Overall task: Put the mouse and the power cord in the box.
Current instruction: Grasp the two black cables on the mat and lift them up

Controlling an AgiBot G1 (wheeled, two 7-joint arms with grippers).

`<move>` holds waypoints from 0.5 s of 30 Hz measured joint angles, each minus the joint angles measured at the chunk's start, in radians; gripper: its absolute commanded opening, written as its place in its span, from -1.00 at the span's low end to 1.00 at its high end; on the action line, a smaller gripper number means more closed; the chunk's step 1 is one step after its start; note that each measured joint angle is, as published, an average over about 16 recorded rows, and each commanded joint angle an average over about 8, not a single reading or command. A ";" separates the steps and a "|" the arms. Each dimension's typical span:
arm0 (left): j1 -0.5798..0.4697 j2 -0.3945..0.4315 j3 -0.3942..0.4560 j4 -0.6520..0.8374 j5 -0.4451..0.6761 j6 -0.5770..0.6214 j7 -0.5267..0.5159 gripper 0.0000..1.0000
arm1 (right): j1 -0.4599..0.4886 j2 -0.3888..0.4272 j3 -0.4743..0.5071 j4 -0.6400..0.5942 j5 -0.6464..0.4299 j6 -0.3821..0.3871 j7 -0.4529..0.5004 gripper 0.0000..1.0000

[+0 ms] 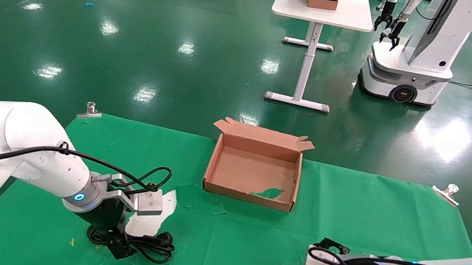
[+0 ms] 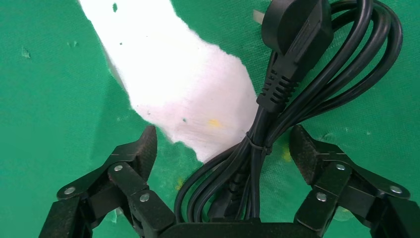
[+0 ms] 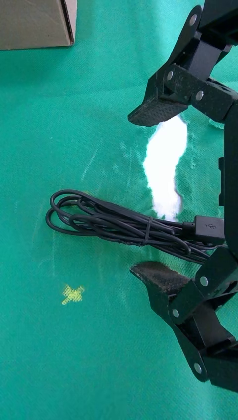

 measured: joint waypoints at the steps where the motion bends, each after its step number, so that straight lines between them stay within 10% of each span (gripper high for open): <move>1: 0.000 0.000 0.000 0.000 0.000 0.000 0.000 -1.00 | 0.000 0.001 0.000 0.002 0.001 -0.001 0.000 -1.00; 15: 0.000 -0.001 -0.001 -0.002 -0.001 0.001 0.000 -1.00 | -0.003 0.011 0.001 0.018 0.005 -0.009 -0.004 -1.00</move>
